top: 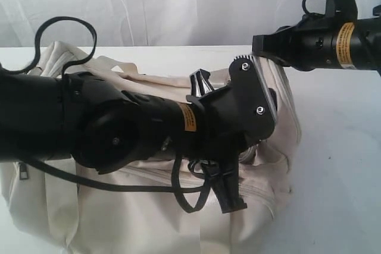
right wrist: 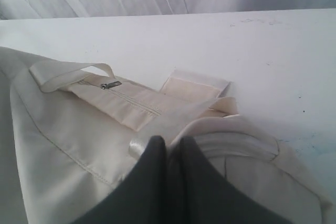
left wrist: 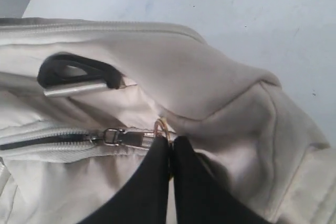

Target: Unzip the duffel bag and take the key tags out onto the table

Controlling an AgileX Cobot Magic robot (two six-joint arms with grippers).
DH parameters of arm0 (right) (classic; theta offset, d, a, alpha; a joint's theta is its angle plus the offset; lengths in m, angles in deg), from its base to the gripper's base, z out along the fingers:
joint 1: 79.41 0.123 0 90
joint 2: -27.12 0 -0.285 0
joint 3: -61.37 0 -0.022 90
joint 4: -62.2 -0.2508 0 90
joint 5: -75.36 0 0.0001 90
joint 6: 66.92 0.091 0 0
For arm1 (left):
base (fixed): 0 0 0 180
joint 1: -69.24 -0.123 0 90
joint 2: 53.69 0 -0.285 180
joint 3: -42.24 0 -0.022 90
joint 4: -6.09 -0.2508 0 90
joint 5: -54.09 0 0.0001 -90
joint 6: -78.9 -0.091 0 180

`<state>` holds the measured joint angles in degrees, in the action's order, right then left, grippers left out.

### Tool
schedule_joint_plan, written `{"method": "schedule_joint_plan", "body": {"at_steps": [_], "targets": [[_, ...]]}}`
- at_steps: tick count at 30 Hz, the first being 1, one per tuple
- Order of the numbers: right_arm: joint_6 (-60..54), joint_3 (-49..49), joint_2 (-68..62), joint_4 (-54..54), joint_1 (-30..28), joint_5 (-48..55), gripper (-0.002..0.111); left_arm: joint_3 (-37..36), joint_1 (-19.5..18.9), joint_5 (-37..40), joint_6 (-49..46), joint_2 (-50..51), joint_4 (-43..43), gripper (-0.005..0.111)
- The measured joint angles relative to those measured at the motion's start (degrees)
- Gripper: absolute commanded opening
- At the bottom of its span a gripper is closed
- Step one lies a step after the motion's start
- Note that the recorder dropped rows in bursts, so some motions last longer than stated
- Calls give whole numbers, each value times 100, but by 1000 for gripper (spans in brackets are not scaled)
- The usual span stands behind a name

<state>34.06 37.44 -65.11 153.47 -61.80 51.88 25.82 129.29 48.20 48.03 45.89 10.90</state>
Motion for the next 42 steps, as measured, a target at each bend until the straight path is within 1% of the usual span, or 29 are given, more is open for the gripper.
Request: {"method": "schedule_joint_plan", "body": {"at_steps": [6, 14, 24, 31, 35, 40, 42], "targets": [[28, 44, 0, -92, 0, -1, 0, 20, 0, 344, 59, 0, -11, 0], [28, 80, 0, -120, 0, 310, 0, 29, 0, 867, 332, -19, 5, 0], [28, 80, 19, -142, 0, 517, 0, 29, 0, 988, 364, -55, 364, 0], [28, 80, 19, -178, 0, 727, 0, 29, 82, 1221, 375, -410, 508, 0], [28, 80, 24, -212, 0, 813, 0, 29, 120, 1515, 375, -613, 784, 0], [28, 80, 24, -225, 0, 824, 0, 29, 132, 1870, 375, -753, 884, 0], [28, 80, 24, -225, 0, 857, 4, 29, 132, 2026, 375, -791, 941, 0]]}}
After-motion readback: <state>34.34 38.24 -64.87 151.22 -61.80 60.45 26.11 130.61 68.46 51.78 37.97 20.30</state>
